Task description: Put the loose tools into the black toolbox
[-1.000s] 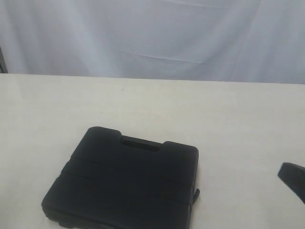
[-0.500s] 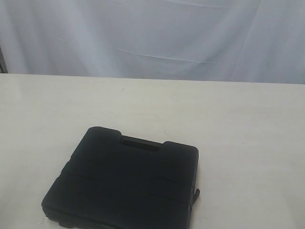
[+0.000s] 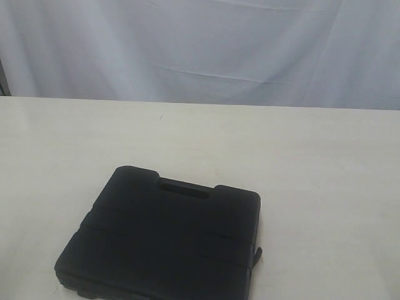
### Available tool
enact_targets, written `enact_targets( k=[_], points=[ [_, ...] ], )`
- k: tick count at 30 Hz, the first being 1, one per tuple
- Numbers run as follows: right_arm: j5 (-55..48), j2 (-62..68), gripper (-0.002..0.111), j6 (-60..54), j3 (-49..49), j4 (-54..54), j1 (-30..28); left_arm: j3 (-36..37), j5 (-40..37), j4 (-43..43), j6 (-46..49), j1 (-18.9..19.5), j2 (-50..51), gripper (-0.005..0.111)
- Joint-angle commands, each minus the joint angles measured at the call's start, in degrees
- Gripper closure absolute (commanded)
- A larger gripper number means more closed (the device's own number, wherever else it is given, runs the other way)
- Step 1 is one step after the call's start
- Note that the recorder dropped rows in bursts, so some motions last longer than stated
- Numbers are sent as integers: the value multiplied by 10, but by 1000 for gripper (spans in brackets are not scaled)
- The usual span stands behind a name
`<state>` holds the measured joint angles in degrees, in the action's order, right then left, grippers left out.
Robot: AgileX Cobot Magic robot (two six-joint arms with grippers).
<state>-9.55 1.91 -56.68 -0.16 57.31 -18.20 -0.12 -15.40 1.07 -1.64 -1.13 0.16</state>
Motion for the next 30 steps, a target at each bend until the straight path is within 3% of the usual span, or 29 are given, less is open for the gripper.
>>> enact_targets(
  k=[1,9,11,15,18,23,30],
  points=[
    [2,-4,109,4,2,0,-4,1,0,1,-1,-1,-2,107],
    [24,-4,109,48,2,-110,-4,1,0,1,-1,-1,-2,107],
    [24,-4,109,141,2,-211,-4,1,0,1,-1,-1,-2,107],
    [27,-4,109,468,2,-504,-4,1,0,1,-1,-1,-2,107],
    [0,-4,109,582,2,-614,-4,1,0,1,-1,-1,-2,107],
    [-88,-4,109,574,2,-619,-4,1,0,1,-1,-1,-2,107],
    [-86,-4,109,574,2,-617,-4,1,0,1,-1,-1,-2,107]
  ],
)
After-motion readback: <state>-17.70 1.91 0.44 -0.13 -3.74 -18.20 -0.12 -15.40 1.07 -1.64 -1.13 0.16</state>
